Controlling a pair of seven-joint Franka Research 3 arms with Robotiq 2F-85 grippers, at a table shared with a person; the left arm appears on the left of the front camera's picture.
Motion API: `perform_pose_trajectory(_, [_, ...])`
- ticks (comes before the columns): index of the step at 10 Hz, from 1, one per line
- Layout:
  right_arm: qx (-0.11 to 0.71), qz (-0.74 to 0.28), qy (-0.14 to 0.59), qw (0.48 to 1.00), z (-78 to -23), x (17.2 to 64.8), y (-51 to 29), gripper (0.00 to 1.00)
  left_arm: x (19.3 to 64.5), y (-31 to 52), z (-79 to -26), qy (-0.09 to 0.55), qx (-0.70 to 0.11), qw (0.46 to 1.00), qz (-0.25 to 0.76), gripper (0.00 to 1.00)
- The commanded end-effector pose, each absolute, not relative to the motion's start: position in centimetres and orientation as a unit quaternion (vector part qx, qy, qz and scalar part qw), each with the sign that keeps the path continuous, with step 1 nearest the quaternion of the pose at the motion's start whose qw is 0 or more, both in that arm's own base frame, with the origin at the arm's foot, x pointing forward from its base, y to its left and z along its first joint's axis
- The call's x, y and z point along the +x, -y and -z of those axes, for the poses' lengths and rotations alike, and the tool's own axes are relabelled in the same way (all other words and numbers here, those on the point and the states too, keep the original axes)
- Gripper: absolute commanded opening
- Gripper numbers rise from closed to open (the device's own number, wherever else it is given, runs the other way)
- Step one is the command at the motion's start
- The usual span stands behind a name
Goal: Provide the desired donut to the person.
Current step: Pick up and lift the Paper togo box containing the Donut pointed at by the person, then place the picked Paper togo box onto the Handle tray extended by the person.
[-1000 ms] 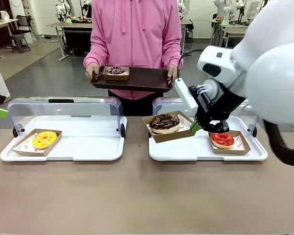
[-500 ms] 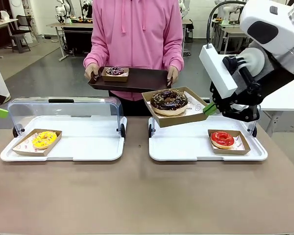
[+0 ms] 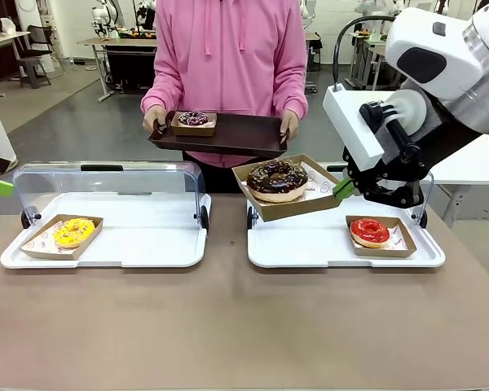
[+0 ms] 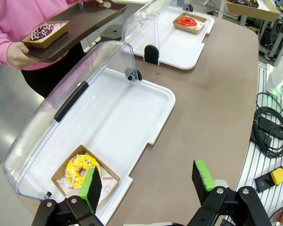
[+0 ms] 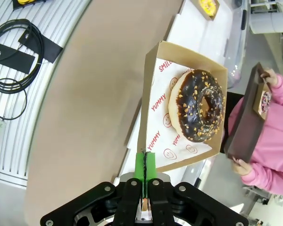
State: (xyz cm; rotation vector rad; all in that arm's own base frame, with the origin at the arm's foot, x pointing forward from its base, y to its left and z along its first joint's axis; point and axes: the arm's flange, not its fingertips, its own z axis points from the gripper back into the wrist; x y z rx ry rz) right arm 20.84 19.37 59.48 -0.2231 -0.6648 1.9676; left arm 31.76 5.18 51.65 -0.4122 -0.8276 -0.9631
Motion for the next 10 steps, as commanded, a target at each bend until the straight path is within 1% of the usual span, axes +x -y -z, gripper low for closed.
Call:
perform_pose_trajectory(1, [-0.094, -0.815, 0.275, 0.501, -59.43, 20.99, -19.40, 0.00, 31.80, -5.30, -51.63, 0.388, -0.190, 0.785, 0.444, 1.00])
perform_pose_trajectory(10, [-0.094, -0.815, 0.275, 0.501, -59.43, 20.99, -19.40, 0.00, 31.80, -5.30, -51.63, 0.388, -0.190, 0.785, 0.444, 1.00])
